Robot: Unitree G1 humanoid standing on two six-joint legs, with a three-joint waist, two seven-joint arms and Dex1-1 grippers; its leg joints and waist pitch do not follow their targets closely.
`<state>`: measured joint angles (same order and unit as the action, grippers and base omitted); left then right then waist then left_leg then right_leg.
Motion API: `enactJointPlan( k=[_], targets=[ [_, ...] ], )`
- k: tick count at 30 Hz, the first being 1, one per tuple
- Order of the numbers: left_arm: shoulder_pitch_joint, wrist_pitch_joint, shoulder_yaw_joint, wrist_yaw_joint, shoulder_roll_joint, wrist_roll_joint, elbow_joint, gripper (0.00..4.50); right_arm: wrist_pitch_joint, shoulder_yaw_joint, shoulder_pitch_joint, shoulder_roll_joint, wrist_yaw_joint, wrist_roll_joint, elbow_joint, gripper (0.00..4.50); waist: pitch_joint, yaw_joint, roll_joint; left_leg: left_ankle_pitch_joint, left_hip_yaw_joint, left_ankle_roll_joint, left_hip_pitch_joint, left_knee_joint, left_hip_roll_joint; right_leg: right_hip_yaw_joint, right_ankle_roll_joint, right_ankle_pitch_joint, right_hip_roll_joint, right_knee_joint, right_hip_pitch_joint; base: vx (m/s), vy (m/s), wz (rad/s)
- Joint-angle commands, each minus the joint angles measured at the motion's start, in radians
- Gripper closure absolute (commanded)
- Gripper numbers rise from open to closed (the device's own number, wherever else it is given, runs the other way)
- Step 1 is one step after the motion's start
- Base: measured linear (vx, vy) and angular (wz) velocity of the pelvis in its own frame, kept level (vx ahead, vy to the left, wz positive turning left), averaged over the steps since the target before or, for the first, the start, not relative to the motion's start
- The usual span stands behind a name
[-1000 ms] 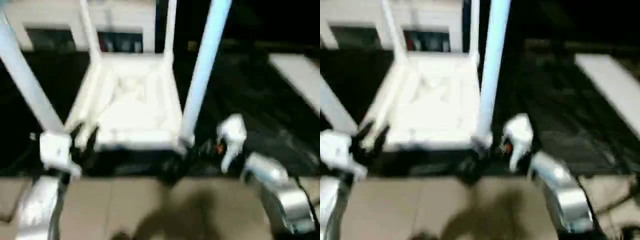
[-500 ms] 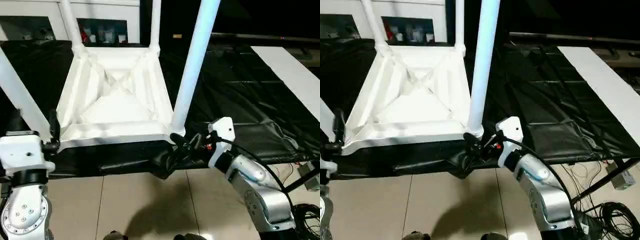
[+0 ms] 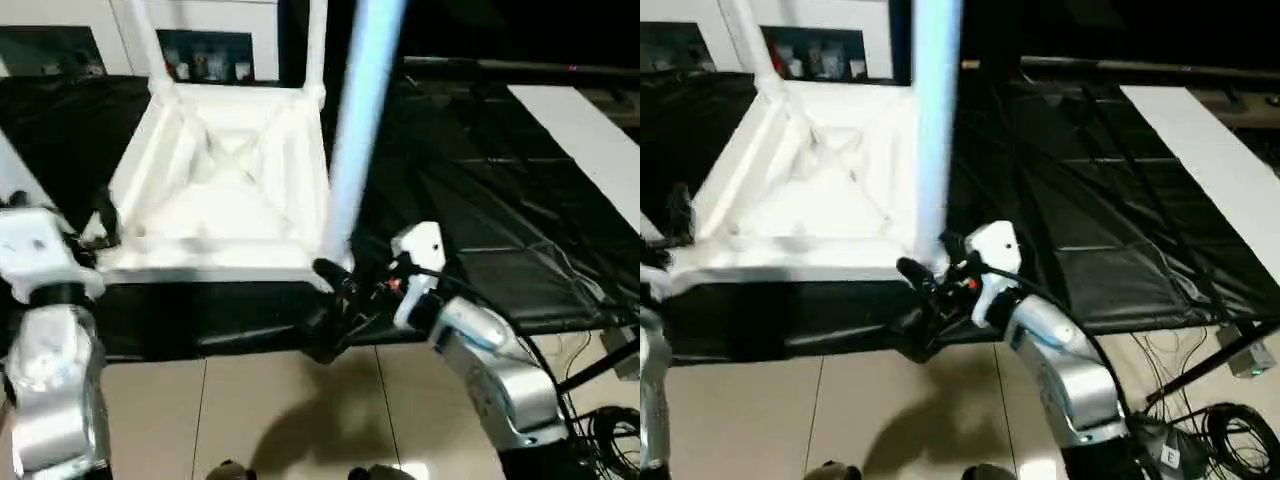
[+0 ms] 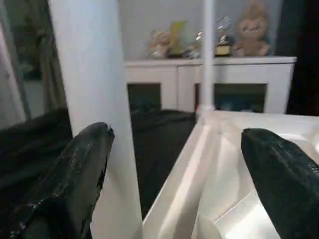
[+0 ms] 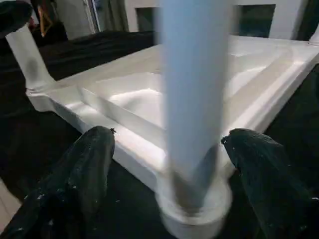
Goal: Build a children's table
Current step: Flip table
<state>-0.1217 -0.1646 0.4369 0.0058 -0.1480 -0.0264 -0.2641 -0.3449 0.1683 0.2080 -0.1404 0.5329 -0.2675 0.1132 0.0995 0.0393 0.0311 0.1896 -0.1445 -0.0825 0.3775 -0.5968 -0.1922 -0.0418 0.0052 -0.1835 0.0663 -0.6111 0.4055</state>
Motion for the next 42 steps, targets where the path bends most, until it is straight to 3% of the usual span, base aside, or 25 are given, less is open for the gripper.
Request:
enactJointPlan(
  k=[1,4,6,9,10,12,15,19,21,23,27,31,32,35,39,42],
  targets=[
    [-0.008,-0.050,0.026,0.036,0.014,-0.026,-0.001,0.02,0.010,0.009,0.000,-0.006,0.005,0.007,0.003,0.54,-0.066,0.006,-0.025,0.160,0.005,0.008,0.000,0.077,-0.024,0.038,-0.191,-0.031,0.049,0.056,-0.043,0.052,0.003,-0.04],
    [-0.010,-0.044,0.035,0.049,0.022,-0.037,-0.016,0.02,0.009,0.012,-0.012,-0.015,0.017,0.000,0.014,0.54,-0.072,0.010,-0.025,0.089,0.001,0.031,0.000,0.068,-0.023,0.037,-0.224,0.092,0.046,0.047,-0.049,0.000,0.000,0.00],
    [-0.008,-0.010,0.026,0.035,0.016,-0.033,-0.023,0.02,0.011,0.012,-0.020,-0.023,0.030,-0.007,0.020,0.54,-0.070,0.013,-0.025,0.087,-0.002,0.045,-0.001,0.068,-0.024,0.037,-0.232,0.101,0.045,0.048,-0.048,0.000,0.000,0.00],
    [0.027,0.056,-0.007,-0.005,0.023,-0.044,-0.055,0.02,0.018,0.011,-0.035,-0.045,0.070,-0.026,0.032,0.54,-0.061,0.019,-0.031,0.167,-0.002,0.039,-0.002,0.077,-0.030,0.037,-0.228,0.004,0.049,0.058,-0.046,0.000,0.000,0.00],
    [0.047,0.090,-0.012,-0.001,0.027,-0.034,-0.068,0.02,0.020,0.012,-0.041,-0.058,0.098,-0.038,0.041,0.54,-0.056,0.020,-0.027,0.235,-0.003,0.026,-0.003,0.081,-0.032,0.039,-0.212,-0.089,0.050,0.067,-0.044,0.000,0.000,0.00],
    [0.067,0.140,0.017,0.047,0.038,-0.012,-0.081,0.02,0.010,0.014,-0.053,-0.087,0.160,-0.068,0.064,0.54,-0.051,0.022,-0.027,0.283,-0.003,0.019,-0.005,0.085,-0.034,0.041,-0.187,-0.163,0.050,0.075,-0.041,0.000,0.000,0.00],
    [0.063,0.177,0.074,0.086,0.033,-0.013,-0.073,0.02,0.001,0.017,-0.054,-0.106,0.192,-0.082,0.080,0.54,-0.050,0.023,-0.028,0.293,-0.002,0.014,-0.003,0.085,-0.032,0.041,-0.165,-0.210,0.050,0.079,-0.039,0.000,0.000,0.00],
    [0.043,0.169,0.123,0.084,0.001,-0.044,-0.022,0.02,0.022,0.008,-0.015,-0.062,0.139,-0.061,0.040,0.54,-0.049,0.023,-0.033,0.325,0.000,-0.010,-0.009,0.086,-0.027,0.039,-0.140,-0.316,0.047,0.087,-0.024,0.000,0.000,0.00],
    [0.022,0.150,0.145,0.051,-0.033,-0.091,0.039,0.02,0.002,0.014,-0.003,-0.034,0.153,-0.102,0.042,0.54,-0.052,0.024,-0.031,0.337,0.002,-0.016,-0.010,0.087,-0.028,0.039,-0.133,-0.325,0.047,0.086,-0.023,0.000,0.000,0.00],
    [0.010,0.155,0.158,0.030,-0.062,-0.120,0.092,0.02,-0.014,0.029,0.001,-0.030,0.175,-0.120,0.041,0.54,-0.053,0.025,-0.035,0.337,0.003,-0.020,-0.010,0.088,-0.027,0.039,-0.128,-0.313,0.046,0.085,-0.021,0.000,0.000,0.00],
    [-0.019,0.171,0.183,-0.028,-0.119,-0.178,0.180,0.02,-0.044,0.058,0.001,-0.033,0.232,-0.153,0.033,0.54,-0.064,0.031,-0.041,0.292,0.002,-0.022,-0.010,0.086,-0.029,0.039,-0.151,-0.197,0.044,0.073,-0.026,0.000,0.000,0.00],
    [-0.064,0.145,0.184,-0.159,-0.167,-0.264,0.266,0.02,0.017,0.050,0.043,0.005,0.175,-0.090,-0.046,0.54,-0.070,0.032,-0.035,0.240,-0.001,-0.028,-0.008,0.084,-0.028,0.039,-0.183,-0.136,0.048,0.062,-0.031,0.000,0.000,0.00],
    [-0.078,0.122,0.176,-0.213,-0.175,-0.306,0.287,0.02,0.018,0.043,0.053,0.016,0.169,-0.093,-0.056,0.54,-0.071,0.032,-0.030,0.232,-0.005,-0.030,-0.010,0.084,-0.028,0.040,-0.190,-0.136,0.050,0.060,-0.029,0.000,0.000,0.00],
    [-0.094,0.121,0.162,-0.259,-0.189,-0.326,0.315,0.02,0.027,0.037,0.064,0.027,0.155,-0.088,-0.067,0.54,-0.070,0.037,-0.034,0.234,-0.006,-0.035,-0.012,0.086,-0.029,0.040,-0.189,-0.140,0.050,0.060,-0.029,0.000,0.000,0.00],
    [-0.109,0.068,0.125,-0.385,-0.202,-0.421,0.339,0.02,0.085,0.003,0.092,0.062,0.062,-0.052,-0.124,0.54,-0.068,0.043,-0.035,0.243,-0.010,-0.050,-0.014,0.088,-0.029,0.043,-0.193,-0.143,0.053,0.059,-0.027,0.000,0.000,0.00],
    [-0.070,0.054,0.079,-0.476,-0.208,-0.462,0.299,0.02,0.072,-0.014,0.091,0.068,0.054,-0.072,-0.120,0.54,-0.066,0.046,-0.040,0.264,-0.010,-0.053,-0.016,0.088,-0.030,0.044,-0.187,-0.161,0.052,0.061,-0.025,0.000,0.000,0.00]
  ],
)
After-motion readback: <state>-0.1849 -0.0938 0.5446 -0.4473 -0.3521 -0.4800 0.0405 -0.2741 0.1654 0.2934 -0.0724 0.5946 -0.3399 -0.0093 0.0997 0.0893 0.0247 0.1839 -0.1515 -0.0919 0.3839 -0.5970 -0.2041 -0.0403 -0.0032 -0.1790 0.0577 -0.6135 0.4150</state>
